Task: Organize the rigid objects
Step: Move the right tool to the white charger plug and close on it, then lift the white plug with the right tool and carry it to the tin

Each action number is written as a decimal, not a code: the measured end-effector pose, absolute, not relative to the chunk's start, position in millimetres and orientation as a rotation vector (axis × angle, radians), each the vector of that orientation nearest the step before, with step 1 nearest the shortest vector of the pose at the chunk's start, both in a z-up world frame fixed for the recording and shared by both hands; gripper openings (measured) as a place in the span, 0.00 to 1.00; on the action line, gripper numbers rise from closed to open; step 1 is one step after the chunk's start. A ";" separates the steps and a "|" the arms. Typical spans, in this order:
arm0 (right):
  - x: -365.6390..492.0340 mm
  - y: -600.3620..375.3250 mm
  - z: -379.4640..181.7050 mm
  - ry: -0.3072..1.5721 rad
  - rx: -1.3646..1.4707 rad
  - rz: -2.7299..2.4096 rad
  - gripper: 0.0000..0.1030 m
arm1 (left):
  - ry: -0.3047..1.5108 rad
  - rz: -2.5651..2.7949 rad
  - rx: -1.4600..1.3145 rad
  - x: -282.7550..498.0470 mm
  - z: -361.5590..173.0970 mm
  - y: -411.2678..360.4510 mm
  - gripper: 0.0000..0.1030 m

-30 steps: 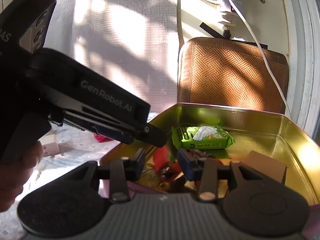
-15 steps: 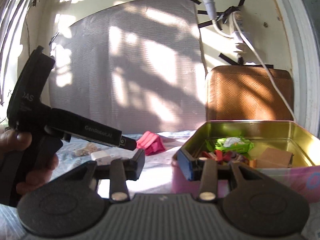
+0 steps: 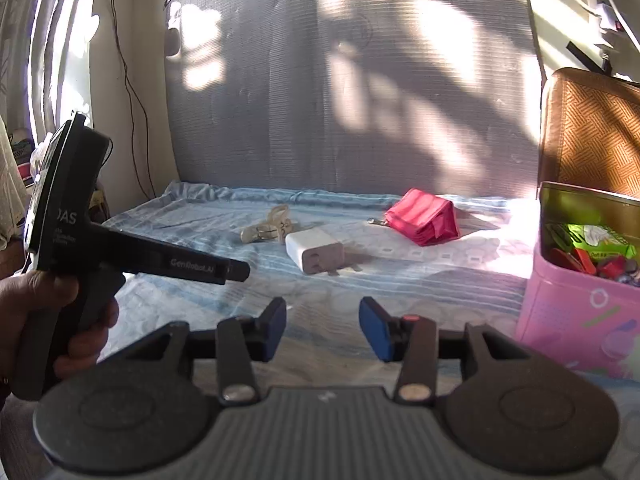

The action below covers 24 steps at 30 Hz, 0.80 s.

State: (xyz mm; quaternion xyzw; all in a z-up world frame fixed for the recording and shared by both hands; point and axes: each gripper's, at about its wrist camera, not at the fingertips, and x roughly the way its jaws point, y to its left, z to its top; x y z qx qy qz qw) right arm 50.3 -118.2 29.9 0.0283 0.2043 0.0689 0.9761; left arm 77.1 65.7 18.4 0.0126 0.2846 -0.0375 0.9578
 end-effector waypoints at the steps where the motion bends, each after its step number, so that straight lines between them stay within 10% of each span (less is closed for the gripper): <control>1: 56.6 -115.6 30.4 0.423 0.054 0.147 0.41 | 0.572 -0.063 0.017 76.8 16.6 71.7 0.50; 14: 215.4 -83.1 21.3 0.616 -0.014 0.168 0.68 | 0.563 -0.072 -0.170 78.3 4.7 107.3 0.49; 24: 160.0 -87.2 18.5 0.648 -0.080 0.275 0.47 | 0.534 -0.171 -0.198 74.4 6.0 109.8 0.49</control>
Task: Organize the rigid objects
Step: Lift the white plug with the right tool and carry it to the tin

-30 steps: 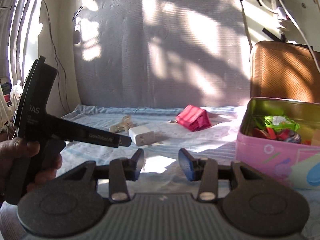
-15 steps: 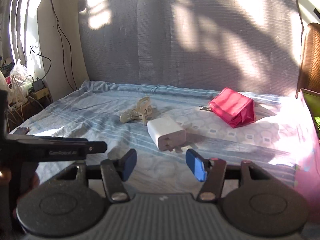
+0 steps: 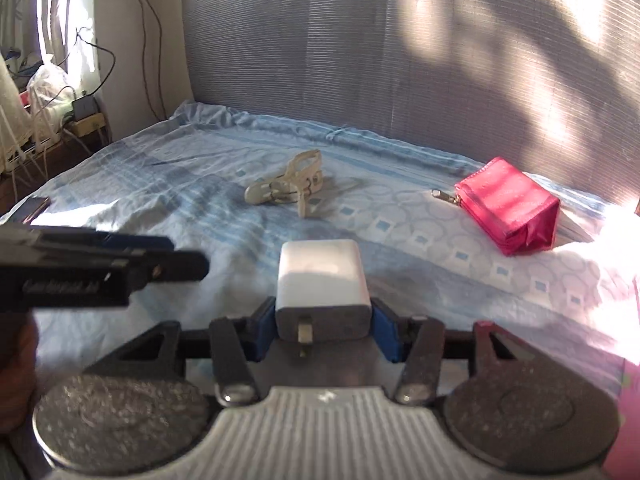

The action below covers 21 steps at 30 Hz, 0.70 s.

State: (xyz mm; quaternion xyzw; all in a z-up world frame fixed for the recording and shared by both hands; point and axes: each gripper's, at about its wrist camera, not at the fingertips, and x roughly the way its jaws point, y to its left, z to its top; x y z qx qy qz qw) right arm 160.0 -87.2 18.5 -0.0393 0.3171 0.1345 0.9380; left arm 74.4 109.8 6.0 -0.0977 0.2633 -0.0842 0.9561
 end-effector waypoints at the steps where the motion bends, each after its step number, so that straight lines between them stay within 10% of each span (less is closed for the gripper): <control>1: 143.4 -92.0 18.2 0.649 -0.084 0.278 0.47 | 0.525 -0.188 -0.190 72.2 6.9 108.0 0.49; 21: -87.6 -172.4 12.5 0.505 -0.095 -0.042 0.59 | 0.696 -0.891 -0.049 20.6 4.8 -73.6 0.50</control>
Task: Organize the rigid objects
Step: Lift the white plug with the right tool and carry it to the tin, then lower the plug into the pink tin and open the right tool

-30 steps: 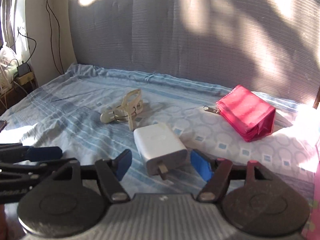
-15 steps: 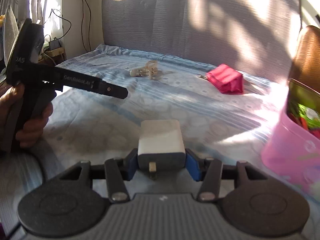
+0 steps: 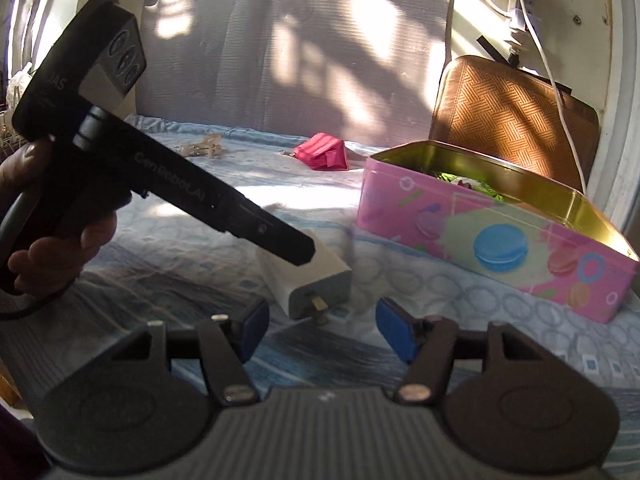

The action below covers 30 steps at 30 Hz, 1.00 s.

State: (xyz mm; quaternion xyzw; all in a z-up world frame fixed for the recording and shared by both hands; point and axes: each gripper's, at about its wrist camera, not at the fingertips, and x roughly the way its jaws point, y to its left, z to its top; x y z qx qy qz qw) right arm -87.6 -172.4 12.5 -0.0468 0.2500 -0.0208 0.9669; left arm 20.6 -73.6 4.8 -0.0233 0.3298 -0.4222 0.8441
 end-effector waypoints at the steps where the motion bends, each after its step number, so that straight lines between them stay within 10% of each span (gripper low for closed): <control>1: -84.6 -169.5 10.8 0.504 -0.096 -0.036 0.59 | 0.712 -0.872 -0.076 23.2 4.4 -67.4 0.50; 8: -66.5 -168.0 2.0 0.527 -0.069 -0.031 0.31 | 0.774 -0.878 -0.156 28.2 -1.7 -63.2 0.48; 30: -71.4 -257.0 66.3 0.291 -0.119 -0.260 0.30 | 0.576 -0.993 -0.071 66.0 86.0 -178.6 0.43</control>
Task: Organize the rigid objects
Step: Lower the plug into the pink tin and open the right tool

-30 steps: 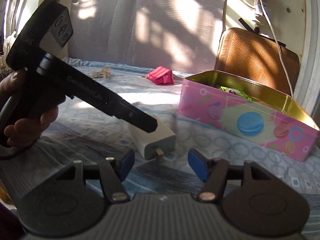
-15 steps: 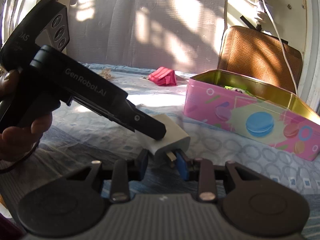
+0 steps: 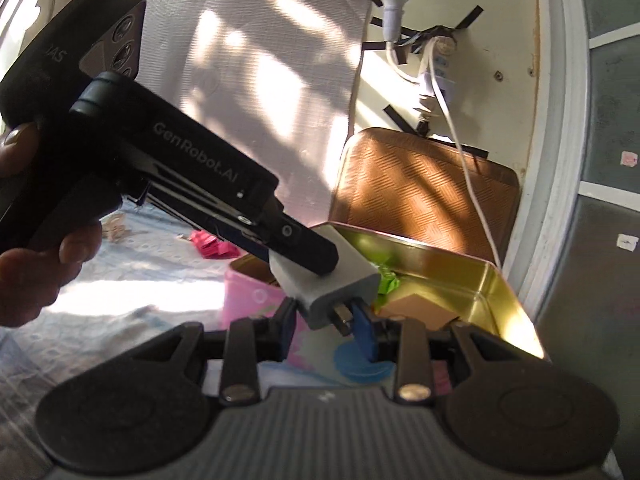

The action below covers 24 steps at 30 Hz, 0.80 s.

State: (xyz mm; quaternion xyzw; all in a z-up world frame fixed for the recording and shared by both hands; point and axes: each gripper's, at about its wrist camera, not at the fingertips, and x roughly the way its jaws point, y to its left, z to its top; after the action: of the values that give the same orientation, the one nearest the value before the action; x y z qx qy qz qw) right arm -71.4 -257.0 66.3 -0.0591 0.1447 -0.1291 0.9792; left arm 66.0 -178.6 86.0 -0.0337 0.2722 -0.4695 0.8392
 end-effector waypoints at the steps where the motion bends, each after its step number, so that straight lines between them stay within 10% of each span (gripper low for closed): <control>1: -67.9 -267.8 68.3 0.286 -0.111 -0.271 0.30 | 0.572 -0.996 -0.073 72.9 88.7 -188.5 0.43; 24: -46.3 -308.4 47.6 0.237 0.054 -0.384 0.33 | 0.583 -0.716 -0.017 88.4 79.0 -189.7 0.47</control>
State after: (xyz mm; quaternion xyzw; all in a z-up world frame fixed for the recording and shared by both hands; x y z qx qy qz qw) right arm -46.3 -308.4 47.6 0.0266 0.1173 -0.1904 0.9743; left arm 88.4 -189.7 79.0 -0.0081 0.2813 -0.3452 0.8953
